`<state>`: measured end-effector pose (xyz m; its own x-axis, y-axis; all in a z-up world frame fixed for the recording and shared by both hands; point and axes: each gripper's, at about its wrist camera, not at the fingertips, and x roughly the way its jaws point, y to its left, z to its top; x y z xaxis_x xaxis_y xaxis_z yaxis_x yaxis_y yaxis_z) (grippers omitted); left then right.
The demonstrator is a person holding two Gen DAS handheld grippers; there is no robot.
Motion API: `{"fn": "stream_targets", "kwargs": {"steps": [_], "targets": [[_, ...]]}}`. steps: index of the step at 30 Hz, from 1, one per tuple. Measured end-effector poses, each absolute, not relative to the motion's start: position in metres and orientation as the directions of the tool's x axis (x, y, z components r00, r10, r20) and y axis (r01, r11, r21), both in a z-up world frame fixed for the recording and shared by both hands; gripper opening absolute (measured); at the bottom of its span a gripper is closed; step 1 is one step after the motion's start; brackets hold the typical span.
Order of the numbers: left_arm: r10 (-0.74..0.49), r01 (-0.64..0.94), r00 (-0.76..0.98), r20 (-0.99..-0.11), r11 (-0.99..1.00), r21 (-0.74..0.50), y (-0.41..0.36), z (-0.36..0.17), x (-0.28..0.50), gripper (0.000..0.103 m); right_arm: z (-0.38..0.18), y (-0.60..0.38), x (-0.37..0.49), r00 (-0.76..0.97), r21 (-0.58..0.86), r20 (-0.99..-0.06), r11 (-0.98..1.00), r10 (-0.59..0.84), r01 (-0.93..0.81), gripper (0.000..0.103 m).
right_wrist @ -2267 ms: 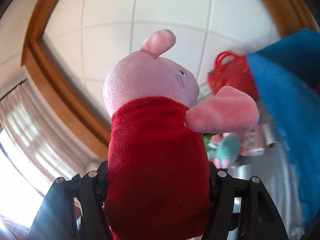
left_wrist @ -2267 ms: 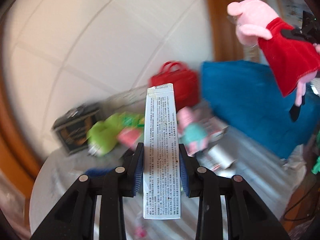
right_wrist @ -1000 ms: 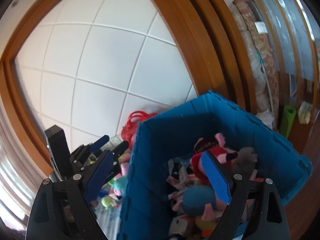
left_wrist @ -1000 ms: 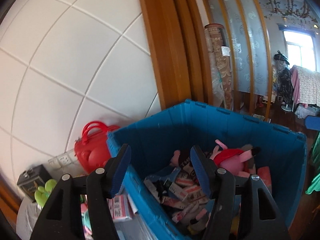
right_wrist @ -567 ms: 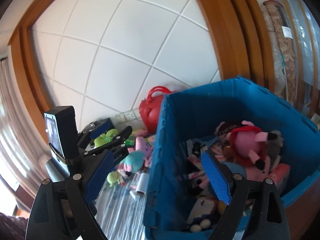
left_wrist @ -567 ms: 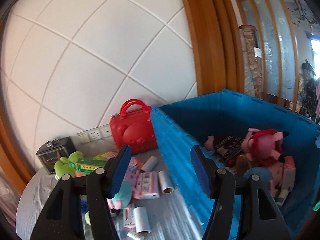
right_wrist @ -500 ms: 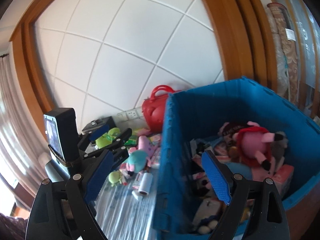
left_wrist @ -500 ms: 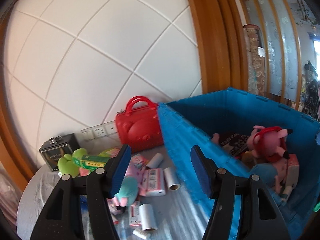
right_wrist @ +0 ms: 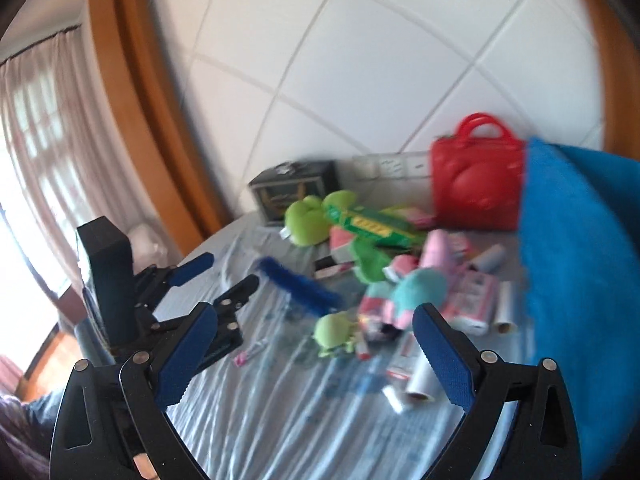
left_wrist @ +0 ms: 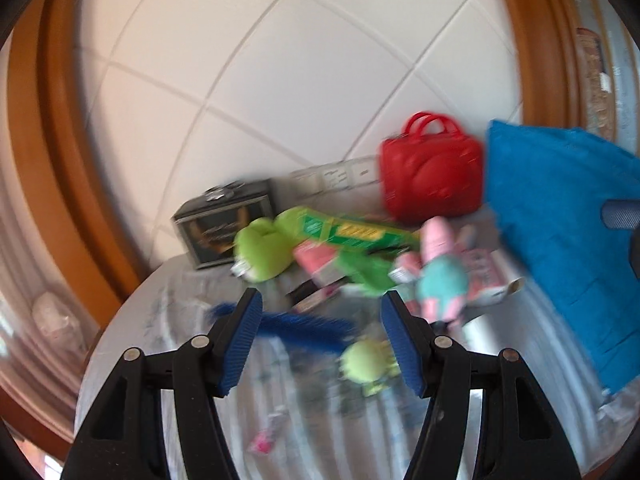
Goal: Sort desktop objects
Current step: 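Move both tools back over the table toward the blue feather duster, then grasp the blue feather duster with the right tool while the left tool approaches the pink tube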
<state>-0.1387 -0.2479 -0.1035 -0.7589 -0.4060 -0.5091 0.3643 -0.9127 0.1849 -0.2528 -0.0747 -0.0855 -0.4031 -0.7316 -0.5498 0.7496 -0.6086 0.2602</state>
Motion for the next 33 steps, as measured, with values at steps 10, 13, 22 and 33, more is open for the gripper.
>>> {"fn": "stream_targets", "kwargs": {"steps": [10,13,22,33], "targets": [[-0.534,0.573,-0.612,-0.583,-0.808,0.139,-0.405,-0.161,-0.099,0.061,-0.214,-0.297,-0.322,-0.107,0.171,-0.783,-0.376,-0.613,0.911,0.079],[-0.532,0.614,-0.584,-0.613,-0.784,0.096,-0.432,-0.178,-0.099,0.061,-0.263,-0.347,-0.346,-0.034,0.174,-0.851,-0.342,-0.524,0.924,0.075],[-0.498,0.638,-0.531,-0.685,-0.767,0.064,-0.468,-0.227,-0.114,0.061,-0.354,-0.447,-0.402,0.028,0.143,-0.923,-0.275,-0.383,0.951,0.063],[-0.140,0.210,-0.580,-0.803,-0.977,0.018,-0.416,-0.295,-0.127,0.061,-0.344,-0.440,-0.409,-0.037,0.092,-0.925,-0.320,-0.377,0.943,0.025]]}}
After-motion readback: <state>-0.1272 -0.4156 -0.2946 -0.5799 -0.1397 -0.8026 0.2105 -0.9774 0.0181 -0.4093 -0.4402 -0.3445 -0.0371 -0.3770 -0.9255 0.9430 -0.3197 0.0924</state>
